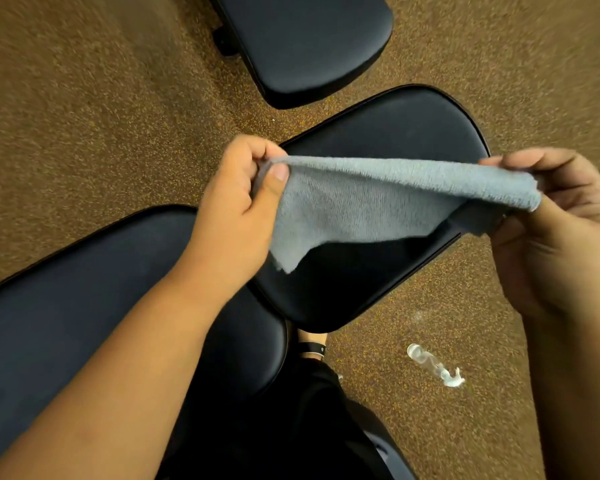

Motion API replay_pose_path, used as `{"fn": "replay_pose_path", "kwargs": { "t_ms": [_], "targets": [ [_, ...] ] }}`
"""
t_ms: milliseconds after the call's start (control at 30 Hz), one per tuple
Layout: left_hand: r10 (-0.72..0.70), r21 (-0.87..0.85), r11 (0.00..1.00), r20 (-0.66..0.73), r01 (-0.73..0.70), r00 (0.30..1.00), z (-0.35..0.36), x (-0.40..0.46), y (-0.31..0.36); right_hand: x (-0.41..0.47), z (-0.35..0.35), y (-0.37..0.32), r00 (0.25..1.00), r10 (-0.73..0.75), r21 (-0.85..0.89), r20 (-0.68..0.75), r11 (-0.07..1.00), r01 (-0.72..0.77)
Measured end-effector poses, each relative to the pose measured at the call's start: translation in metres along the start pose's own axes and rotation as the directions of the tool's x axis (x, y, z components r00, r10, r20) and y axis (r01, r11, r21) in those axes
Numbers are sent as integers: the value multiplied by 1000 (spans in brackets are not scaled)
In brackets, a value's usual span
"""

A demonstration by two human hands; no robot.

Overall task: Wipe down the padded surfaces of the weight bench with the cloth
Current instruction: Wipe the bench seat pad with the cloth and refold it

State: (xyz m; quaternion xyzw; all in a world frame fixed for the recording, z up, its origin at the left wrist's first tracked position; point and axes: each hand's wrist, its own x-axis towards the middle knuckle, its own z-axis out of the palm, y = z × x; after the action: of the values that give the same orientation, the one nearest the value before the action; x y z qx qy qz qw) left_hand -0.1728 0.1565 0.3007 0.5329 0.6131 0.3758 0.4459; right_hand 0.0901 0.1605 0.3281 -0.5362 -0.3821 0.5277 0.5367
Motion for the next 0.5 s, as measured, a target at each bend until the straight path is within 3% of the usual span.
{"fn": "replay_pose_path", "kwargs": {
  "t_ms": [133,233,267,333,400,433,500],
  "targets": [
    [177,78,982,-44,-173,983,-13,10,12,7,-5,-6,990,-115,-62,80,991,120],
    [208,144,968,-5,-205,978,-16,-1,-4,-5,-19,3,977,-117,-313,177,935,168],
    [192,175,966,19,-192,981,-15,-7,-14,-11,-24,7,973,-86,-464,213,867,179],
    [135,257,955,62,-147,989,-12,-20,-36,-19,-34,18,940,-37,-737,338,612,289],
    [76,331,937,113,-110,991,-10,-31,-55,-23,-40,30,850,-9,-788,527,367,493],
    [48,351,932,139,-95,989,-9,-35,-61,-23,-43,34,806,12,-769,591,311,559],
    [11,353,933,159,-68,987,-9,-38,-68,-23,-46,36,778,54,-754,626,295,587]
  ]
}}
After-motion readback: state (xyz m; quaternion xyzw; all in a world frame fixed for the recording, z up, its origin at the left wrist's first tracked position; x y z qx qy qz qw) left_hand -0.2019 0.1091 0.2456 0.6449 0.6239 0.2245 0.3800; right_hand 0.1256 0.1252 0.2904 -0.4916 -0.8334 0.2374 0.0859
